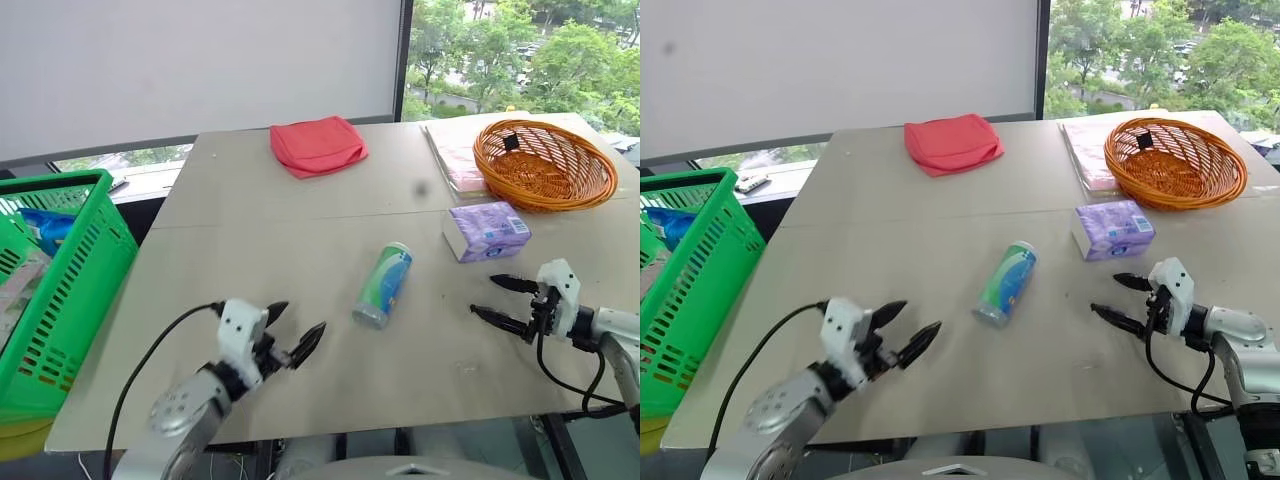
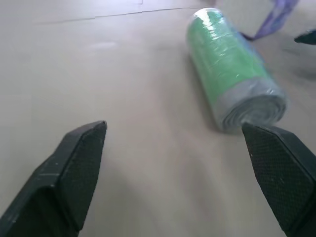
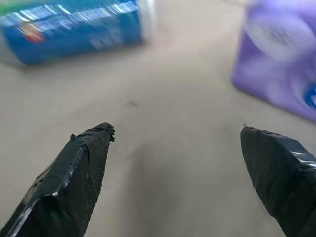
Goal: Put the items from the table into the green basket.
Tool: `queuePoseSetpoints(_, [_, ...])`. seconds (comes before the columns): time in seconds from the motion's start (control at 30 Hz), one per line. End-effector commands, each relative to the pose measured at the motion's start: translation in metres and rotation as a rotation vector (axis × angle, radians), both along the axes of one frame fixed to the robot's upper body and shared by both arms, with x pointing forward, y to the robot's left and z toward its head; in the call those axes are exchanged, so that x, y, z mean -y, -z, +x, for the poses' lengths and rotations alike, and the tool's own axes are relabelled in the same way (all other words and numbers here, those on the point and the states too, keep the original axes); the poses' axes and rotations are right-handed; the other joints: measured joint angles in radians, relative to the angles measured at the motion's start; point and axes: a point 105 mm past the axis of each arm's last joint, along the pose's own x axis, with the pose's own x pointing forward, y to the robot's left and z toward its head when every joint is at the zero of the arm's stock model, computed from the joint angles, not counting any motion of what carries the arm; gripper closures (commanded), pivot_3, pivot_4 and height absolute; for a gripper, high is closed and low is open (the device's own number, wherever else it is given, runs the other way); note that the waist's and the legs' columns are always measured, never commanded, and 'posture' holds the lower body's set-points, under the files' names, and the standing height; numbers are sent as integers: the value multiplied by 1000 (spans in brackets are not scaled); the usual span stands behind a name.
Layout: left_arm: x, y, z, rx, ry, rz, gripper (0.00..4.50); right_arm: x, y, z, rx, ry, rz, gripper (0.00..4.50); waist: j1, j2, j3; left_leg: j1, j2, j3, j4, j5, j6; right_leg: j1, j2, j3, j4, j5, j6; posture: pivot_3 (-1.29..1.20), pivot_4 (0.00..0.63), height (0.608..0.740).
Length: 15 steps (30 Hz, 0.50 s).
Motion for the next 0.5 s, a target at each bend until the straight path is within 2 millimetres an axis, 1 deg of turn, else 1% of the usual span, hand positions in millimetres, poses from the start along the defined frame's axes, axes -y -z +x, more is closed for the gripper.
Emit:
queuePoseSetpoints(0.03, [23, -10, 17, 17, 62, 6, 18, -11, -33, -7, 84, -75, 7, 0, -5, -2, 1, -1, 0, 0, 1, 0, 0, 0, 0, 0, 0, 0, 0, -180, 40, 740])
queuePoseSetpoints(0.1, [38, -12, 26, 15, 111, -6, 18, -18, -40, -13, 90, -111, -7, 0, -17, -2, 1, -1, 0, 0, 1, 0, 0, 0, 0, 0, 0, 0, 0, -213, 38, 740])
queuePoseSetpoints(0.13, [46, -8, 35, -4, 122, 0, 18, -23, -46, -18, 95, -141, -16, 0, -22, -1, 0, -2, 0, 0, 1, 0, 0, 0, 0, 0, -1, 1, 0, -233, 38, 740])
queuePoseSetpoints(0.2, [56, -3, 46, -19, 139, 31, 18, -31, -54, -25, 103, -174, -30, 0, -32, -3, 1, -2, -1, 0, 2, 0, 0, 0, 0, 0, -1, 2, -1, -259, 38, 740])
queuePoseSetpoints(0.27, [64, -1, 51, -34, 173, 39, 18, -37, -58, -29, 109, -186, -49, 0, -52, -3, 1, -3, -1, 0, 2, 0, 0, 0, 0, 0, -1, 1, 1, -282, 38, 740])
queuePoseSetpoints(0.33, [71, 5, 56, -47, 191, 84, 18, -41, -64, -34, 112, -195, -50, 0, -72, -3, 2, -2, -1, 0, 2, 0, 0, 0, 0, 0, -1, 1, 2, -304, 40, 740])
queuePoseSetpoints(0.43, [73, 17, 60, -81, 190, 154, 18, -46, -71, -39, 117, -199, -45, 0, -91, -4, 2, -3, -1, -1, 2, 0, 0, 0, 0, 0, -1, 1, 2, -317, 41, 740])
queuePoseSetpoints(0.5, [65, 34, 60, -146, 147, 211, 18, -52, -75, -45, 104, -226, -38, 0, -104, -3, 1, -2, -1, -1, 3, 0, 0, 1, 0, 0, -1, 1, 4, -336, 41, 740])
